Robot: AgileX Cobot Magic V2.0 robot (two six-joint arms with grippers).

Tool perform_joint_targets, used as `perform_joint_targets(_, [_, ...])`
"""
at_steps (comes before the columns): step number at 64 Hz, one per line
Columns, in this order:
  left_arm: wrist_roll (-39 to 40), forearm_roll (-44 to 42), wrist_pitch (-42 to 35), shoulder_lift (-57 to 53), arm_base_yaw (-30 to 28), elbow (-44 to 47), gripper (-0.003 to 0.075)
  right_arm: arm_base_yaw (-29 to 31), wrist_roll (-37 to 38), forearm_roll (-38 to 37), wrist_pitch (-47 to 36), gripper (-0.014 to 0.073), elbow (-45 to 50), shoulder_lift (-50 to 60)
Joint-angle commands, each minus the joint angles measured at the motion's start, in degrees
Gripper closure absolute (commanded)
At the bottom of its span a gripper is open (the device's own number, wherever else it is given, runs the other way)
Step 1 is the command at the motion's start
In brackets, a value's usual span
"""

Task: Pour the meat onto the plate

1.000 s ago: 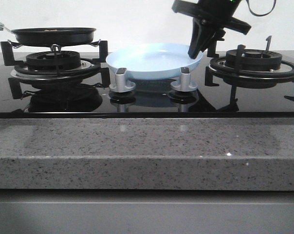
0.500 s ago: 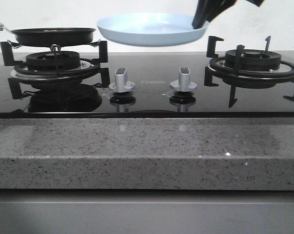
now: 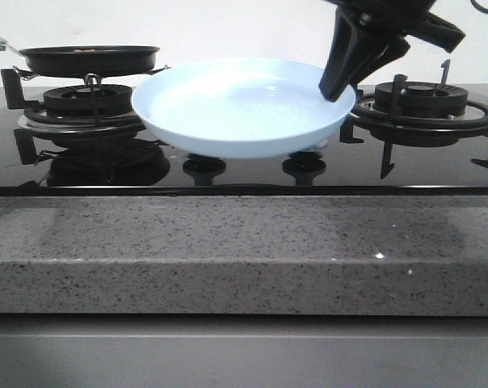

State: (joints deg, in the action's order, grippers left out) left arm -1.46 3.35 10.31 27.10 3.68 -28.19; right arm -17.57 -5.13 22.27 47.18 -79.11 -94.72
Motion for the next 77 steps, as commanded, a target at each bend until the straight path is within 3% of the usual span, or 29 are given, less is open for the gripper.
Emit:
perform_joint_targets(1, [0.2,0.2,-4.9,0.5,-0.1,-2.0,0.0122,-0.2,-0.7,1.8,-9.2,0.0662,2.2,4.5])
perform_joint_targets(24, [0.4,0.7,-4.9,0.5,-0.1,-2.0,0.0122,-0.2,-0.7,1.9,-10.2,0.0662,3.0,4.6])
perform_joint_targets(33, [0.4,8.1,-4.7,0.5,-0.1,-2.0,0.0122,-0.2,-0.7,1.9,-9.9,0.0662,3.0,4.6])
perform_joint_targets(42, [0.5,20.7,-2.5,1.3,-0.4,-3.1,0.0123,-0.2,-0.7,1.9,-9.9,0.0662,3.0,4.6])
perform_joint_targets(51, [0.5,29.0,4.3,7.3,-1.5,-7.4,0.0122,-0.2,-0.7,1.9,-9.9,0.0662,3.0,4.6])
perform_joint_targets(63, [0.3,31.7,12.7,19.6,-3.9,-14.9,0.0127,-0.2,-0.7,1.9,-9.9,0.0662,3.0,4.6])
perform_joint_targets(77, [0.2,34.3,17.7,31.4,-11.4,-24.9,0.0258,-0.2,-0.7,1.9,-9.9,0.0662,3.0,4.6])
